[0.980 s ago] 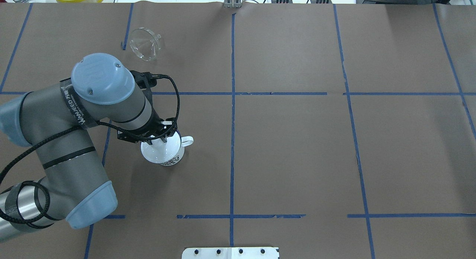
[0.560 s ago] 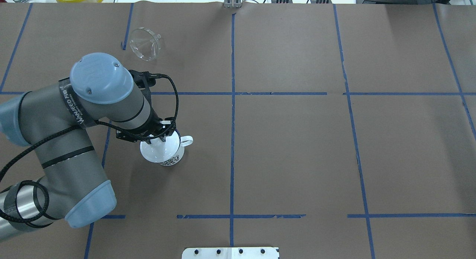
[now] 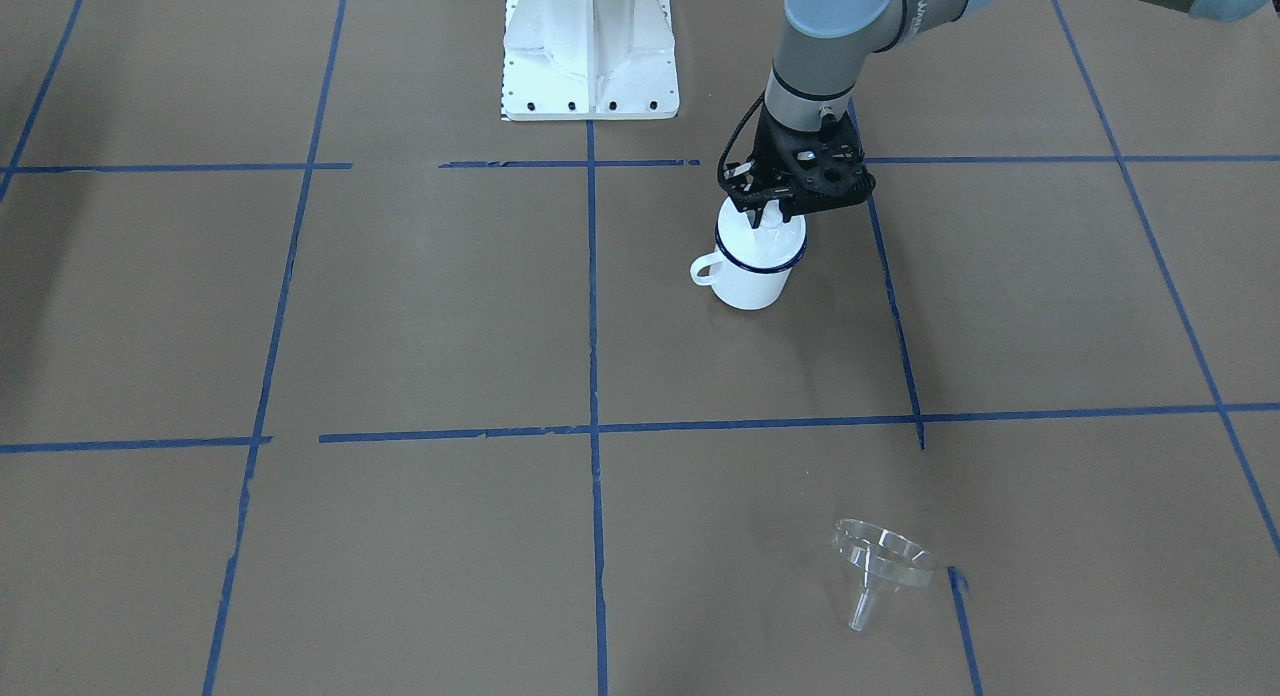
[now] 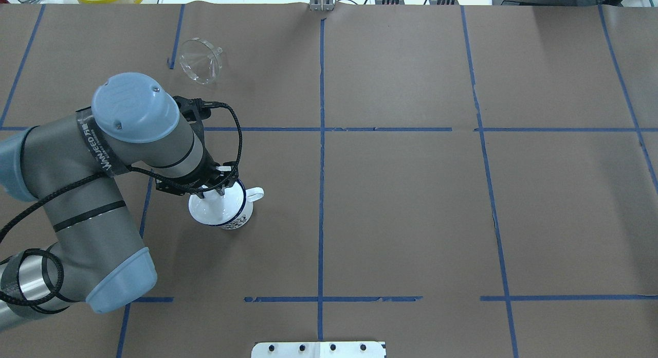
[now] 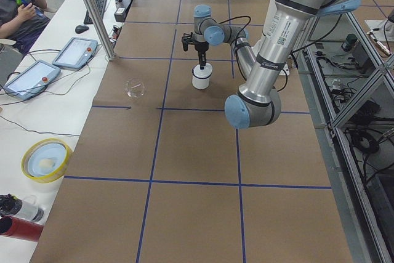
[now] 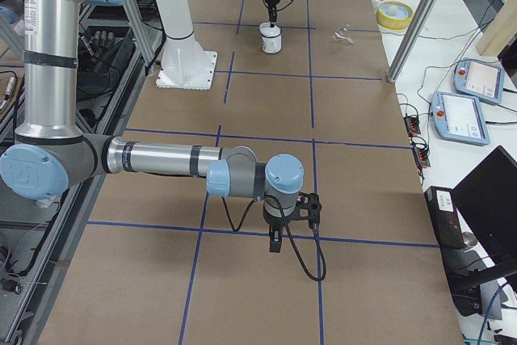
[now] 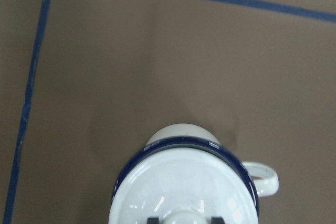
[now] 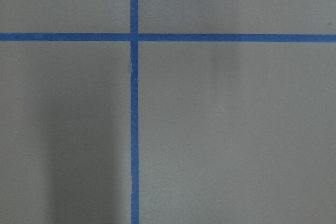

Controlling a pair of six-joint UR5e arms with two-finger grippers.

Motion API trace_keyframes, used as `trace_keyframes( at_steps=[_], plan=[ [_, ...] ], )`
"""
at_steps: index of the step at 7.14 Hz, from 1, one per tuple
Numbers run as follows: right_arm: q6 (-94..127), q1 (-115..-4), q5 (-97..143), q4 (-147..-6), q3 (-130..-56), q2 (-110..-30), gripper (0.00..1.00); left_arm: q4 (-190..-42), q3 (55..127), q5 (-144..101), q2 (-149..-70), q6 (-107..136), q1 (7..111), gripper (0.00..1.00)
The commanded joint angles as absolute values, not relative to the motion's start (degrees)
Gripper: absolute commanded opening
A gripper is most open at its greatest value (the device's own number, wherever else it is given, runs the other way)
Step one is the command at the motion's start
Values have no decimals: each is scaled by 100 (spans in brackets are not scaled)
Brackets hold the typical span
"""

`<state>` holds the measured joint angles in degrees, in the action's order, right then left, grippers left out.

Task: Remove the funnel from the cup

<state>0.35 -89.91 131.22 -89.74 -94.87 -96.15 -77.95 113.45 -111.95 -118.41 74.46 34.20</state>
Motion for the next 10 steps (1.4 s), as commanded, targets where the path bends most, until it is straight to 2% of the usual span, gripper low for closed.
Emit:
trace_keyframes(
  at_steps=[1, 2, 7, 8, 10],
  plan=[
    [35, -8991, 13122, -8974, -9492, -9615, 100, -7796, 11364, -11215, -11865, 7444, 3524, 21],
    [35, -8991, 13122, -8974, -9492, -9615, 100, -7796, 11382, -11215, -11857, 7470, 3533, 99],
    [35, -8991, 13122, -8974, -9483, -9615, 100, -7796, 11591, -11259, -11874, 7209, 3953, 100],
    [35, -8991, 13122, -8974, -9492, -9615, 100, -7778, 11854, -11276, -11813, 6702, 4294, 100],
    [35, -8991, 13122, -8974, -9483, -9615, 100, -7787, 11927, -11746, -11647, 5536, 5189, 100]
  ],
)
